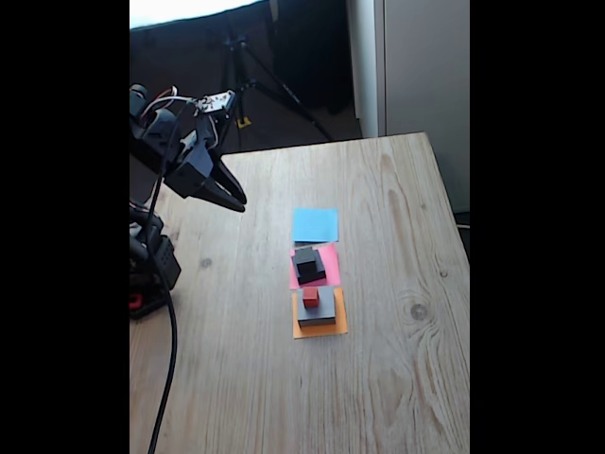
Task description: Tower of hanoi
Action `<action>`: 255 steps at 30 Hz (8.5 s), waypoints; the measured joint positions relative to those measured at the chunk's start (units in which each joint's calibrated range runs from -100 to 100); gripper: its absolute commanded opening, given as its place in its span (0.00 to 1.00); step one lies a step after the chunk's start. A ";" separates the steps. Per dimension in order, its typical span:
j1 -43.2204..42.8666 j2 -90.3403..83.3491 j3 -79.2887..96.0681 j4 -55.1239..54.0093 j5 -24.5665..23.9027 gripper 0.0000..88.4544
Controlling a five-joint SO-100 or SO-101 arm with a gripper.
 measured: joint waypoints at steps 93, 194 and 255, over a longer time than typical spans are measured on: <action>5.37 37.62 83.79 -144.76 0.35 0.30; 5.37 50.36 85.35 -160.61 0.35 0.08; -5.99 3.08 10.69 -9.85 0.35 0.02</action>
